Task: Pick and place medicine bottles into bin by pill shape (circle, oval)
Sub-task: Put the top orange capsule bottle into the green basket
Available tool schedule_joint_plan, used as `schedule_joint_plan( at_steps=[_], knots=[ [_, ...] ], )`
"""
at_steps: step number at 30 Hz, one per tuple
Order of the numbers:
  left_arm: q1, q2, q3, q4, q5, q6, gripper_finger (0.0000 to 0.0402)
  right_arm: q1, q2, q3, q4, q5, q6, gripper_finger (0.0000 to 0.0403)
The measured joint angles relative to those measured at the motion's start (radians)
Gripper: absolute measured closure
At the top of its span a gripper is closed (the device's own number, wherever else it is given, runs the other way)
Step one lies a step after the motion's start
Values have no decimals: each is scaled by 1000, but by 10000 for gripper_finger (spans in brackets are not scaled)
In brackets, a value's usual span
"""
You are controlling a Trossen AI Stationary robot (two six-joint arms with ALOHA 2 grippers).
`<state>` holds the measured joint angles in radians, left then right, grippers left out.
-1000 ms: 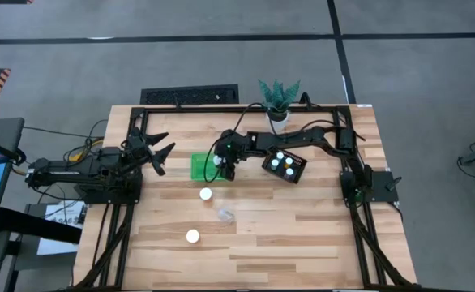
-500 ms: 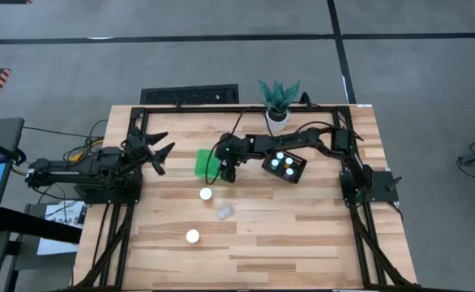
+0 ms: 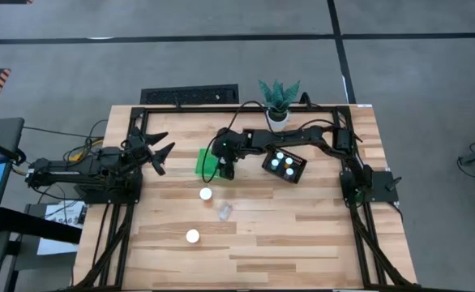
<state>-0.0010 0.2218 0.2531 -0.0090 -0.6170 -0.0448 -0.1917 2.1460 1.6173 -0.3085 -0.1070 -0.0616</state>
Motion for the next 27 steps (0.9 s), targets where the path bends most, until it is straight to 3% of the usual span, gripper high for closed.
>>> schedule_joint_plan(
  at_steps=[9,15,20,27],
  knots=[
    [0,0,0,0,0,0,182,62,0,215,-204,-74,-27,73],
    [0,0,0,0,0,0,182,176,1,220,-199,-76,-30,61],
    [0,0,0,-1,0,0,182,247,25,200,-95,2,-75,60],
    [0,0,0,-10,0,-1,182,262,59,198,-64,2,-46,59]
  ],
)
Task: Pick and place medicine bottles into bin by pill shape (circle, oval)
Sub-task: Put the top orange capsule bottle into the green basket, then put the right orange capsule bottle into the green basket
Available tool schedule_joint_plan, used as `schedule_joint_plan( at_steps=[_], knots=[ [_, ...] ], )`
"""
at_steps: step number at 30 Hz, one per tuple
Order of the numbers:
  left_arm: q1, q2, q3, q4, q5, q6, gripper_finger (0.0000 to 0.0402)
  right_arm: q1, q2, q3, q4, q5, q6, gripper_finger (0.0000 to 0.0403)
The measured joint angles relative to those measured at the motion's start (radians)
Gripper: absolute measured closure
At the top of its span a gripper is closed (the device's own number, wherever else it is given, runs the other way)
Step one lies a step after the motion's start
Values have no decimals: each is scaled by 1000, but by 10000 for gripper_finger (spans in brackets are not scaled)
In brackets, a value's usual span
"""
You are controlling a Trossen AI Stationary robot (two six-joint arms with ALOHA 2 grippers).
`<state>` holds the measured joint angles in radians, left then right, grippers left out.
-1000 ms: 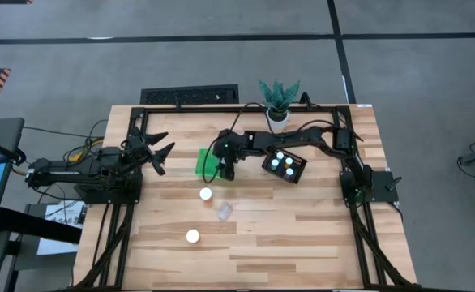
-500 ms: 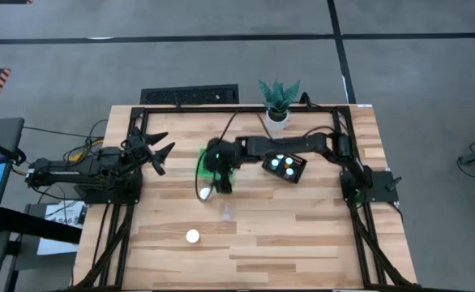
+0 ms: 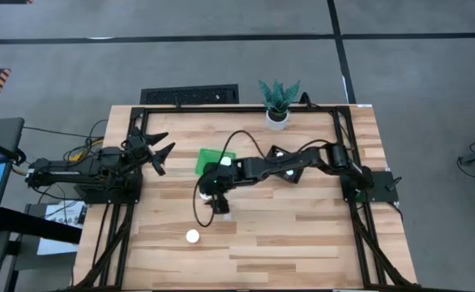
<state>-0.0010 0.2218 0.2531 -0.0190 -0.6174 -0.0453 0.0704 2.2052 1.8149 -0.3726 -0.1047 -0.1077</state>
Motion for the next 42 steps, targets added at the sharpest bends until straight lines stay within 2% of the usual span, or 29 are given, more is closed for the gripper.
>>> schedule_joint_plan(
  at_steps=[3,18,23,27,31,33,37,40,42],
  knots=[
    [0,0,0,-2,0,0,182,1,44,6,54,0,3,59],
    [0,0,0,-14,0,-2,182,-16,108,5,15,-3,29,65],
    [0,0,0,-13,0,-2,182,-16,92,5,19,-6,33,68],
    [0,0,0,-14,0,-1,182,-13,39,5,-51,-31,65,64],
    [0,0,0,-15,0,-1,182,9,-56,7,-317,-36,114,63],
    [0,0,0,-15,0,-1,182,27,-96,-9,-456,-8,163,64],
    [0,0,0,-16,0,-1,182,76,-162,-95,-624,166,299,66],
    [0,0,0,-16,0,-2,182,110,-210,-203,-628,272,396,66],
    [0,0,0,-15,0,-2,182,123,-228,-282,-605,307,442,63]
  ],
)
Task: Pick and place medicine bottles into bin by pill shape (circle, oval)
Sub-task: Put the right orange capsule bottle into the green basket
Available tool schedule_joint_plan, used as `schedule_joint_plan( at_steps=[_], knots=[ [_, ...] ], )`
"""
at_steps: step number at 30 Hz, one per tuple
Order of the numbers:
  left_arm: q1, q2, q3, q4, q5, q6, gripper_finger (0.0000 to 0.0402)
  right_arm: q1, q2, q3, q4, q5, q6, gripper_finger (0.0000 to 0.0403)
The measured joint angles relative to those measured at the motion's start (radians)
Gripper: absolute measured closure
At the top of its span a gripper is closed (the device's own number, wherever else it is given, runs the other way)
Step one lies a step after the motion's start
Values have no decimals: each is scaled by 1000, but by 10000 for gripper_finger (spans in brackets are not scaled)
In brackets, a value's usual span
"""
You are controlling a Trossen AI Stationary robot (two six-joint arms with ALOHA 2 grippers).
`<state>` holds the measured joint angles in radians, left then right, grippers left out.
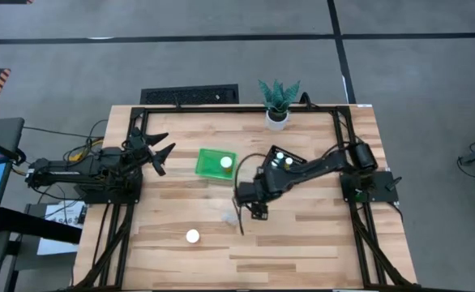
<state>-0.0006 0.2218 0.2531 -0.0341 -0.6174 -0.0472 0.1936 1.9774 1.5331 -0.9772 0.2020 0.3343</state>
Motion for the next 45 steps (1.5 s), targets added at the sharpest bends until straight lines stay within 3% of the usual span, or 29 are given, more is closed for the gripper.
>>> schedule_joint_plan(
  at_steps=[6,22,45],
  knots=[
    [0,0,0,0,0,-10,182,5,-71,-177,120,37,113,61],
    [0,0,0,-8,0,-9,182,17,-231,-408,191,117,261,65],
    [0,0,0,-7,0,-2,182,13,-232,-474,316,143,240,67]
  ],
)
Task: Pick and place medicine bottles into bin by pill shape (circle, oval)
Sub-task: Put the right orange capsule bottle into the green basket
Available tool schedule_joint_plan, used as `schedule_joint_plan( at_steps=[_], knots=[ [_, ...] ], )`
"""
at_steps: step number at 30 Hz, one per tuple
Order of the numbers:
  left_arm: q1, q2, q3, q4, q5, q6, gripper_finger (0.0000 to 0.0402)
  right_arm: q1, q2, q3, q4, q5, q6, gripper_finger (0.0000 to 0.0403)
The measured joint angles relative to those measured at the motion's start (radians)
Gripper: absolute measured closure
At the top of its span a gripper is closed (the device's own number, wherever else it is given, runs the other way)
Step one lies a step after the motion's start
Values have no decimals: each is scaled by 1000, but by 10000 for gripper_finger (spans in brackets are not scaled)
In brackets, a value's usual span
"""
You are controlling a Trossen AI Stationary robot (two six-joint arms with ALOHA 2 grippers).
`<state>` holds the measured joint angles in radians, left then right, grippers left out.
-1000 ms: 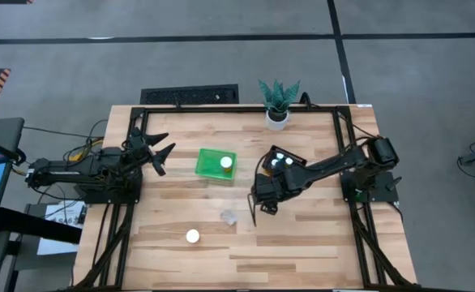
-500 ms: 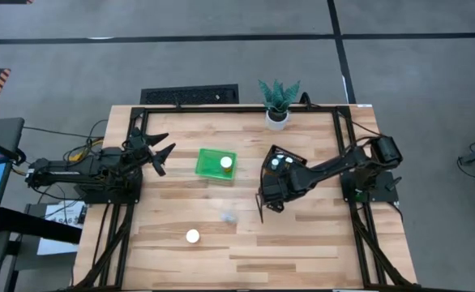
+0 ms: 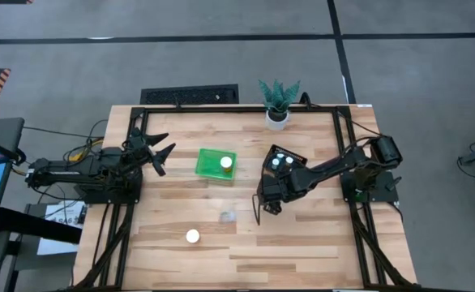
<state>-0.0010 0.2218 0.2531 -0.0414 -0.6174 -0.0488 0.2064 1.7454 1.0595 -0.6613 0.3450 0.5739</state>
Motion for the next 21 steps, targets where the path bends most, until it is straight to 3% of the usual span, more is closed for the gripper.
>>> schedule_joint_plan(
  at_steps=[21],
  knots=[
    [0,0,0,-13,0,4,182,1,91,1,131,21,48,75]
  ],
)
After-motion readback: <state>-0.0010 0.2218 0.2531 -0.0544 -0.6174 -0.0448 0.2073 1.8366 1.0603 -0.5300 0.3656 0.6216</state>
